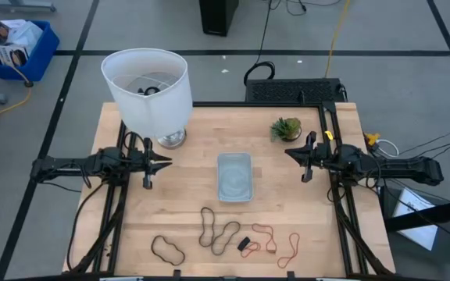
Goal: Pick and place rubber bands into bin
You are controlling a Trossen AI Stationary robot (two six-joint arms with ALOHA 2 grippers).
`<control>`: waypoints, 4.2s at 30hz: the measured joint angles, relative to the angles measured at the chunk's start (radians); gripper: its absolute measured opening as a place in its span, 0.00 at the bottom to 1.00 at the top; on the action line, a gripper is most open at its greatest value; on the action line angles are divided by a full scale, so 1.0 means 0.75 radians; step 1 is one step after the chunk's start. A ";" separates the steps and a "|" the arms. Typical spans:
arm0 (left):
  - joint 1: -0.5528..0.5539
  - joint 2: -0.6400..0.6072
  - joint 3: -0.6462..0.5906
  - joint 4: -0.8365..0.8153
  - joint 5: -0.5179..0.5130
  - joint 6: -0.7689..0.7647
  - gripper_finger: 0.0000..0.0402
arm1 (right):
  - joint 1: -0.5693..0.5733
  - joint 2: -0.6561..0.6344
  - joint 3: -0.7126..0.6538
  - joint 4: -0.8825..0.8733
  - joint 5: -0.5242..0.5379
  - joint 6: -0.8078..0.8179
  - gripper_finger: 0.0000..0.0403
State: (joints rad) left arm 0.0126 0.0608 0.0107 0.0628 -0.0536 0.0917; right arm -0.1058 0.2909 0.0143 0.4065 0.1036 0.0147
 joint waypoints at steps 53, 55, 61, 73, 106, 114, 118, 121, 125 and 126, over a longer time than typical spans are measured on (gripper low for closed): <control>0.000 0.000 0.000 0.000 0.000 0.000 0.17 | 0.000 0.000 0.000 0.000 0.000 0.000 0.01; 0.000 0.000 0.000 0.000 0.000 0.000 0.17 | 0.000 0.000 0.000 0.000 0.000 0.000 0.01; 0.000 0.000 0.000 0.000 0.000 0.000 0.17 | 0.000 0.000 0.000 0.000 0.000 0.000 0.01; 0.000 0.000 0.000 0.001 0.000 0.000 0.17 | 0.000 0.000 0.000 0.000 0.000 0.000 0.01; 0.000 0.000 0.000 0.030 0.001 -0.127 0.17 | 0.000 0.000 0.000 0.000 0.000 0.000 0.01; -0.001 0.003 0.000 0.037 -0.044 -0.591 0.17 | 0.000 0.000 0.000 0.000 0.000 0.000 0.01; -0.005 0.025 0.001 0.112 -0.052 -0.578 0.17 | 0.000 0.000 0.000 0.007 0.001 0.000 0.01; -0.044 0.064 0.001 0.105 -0.043 -0.540 0.16 | 0.000 -0.001 0.000 0.011 0.001 -0.026 0.01; -0.113 0.161 0.000 0.153 -0.118 -0.555 0.05 | 0.000 0.000 0.000 0.011 0.001 -0.118 0.01; -0.131 0.187 0.000 0.185 -0.132 -0.558 0.03 | 0.000 0.000 0.000 0.010 0.001 -0.147 0.01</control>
State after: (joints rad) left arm -0.0858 0.2012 0.0109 0.2014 -0.1528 -0.3269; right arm -0.1057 0.2909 0.0143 0.4141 0.1040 -0.0957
